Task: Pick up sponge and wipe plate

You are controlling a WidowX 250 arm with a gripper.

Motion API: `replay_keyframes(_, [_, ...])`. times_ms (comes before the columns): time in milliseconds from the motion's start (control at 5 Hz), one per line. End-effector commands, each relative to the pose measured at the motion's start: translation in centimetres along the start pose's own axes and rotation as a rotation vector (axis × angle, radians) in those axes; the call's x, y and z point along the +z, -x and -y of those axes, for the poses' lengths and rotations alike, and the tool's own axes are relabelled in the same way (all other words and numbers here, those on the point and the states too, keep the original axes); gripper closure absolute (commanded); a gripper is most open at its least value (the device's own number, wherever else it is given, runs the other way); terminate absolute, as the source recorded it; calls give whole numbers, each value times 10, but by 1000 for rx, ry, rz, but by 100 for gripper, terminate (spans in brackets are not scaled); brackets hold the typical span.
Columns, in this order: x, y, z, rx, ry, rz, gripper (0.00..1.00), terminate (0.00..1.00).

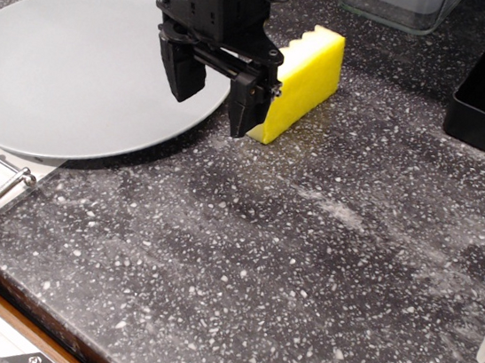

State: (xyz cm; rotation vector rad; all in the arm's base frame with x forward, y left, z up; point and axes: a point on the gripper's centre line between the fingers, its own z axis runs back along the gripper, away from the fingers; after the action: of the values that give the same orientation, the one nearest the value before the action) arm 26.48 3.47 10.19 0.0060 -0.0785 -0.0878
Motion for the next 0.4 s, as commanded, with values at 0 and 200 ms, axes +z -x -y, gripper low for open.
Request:
replay_keyframes(0, [0,0,0,0,0,0,0,0])
replay_keyframes(200, [16,-21,-4,55,44,48,0,0])
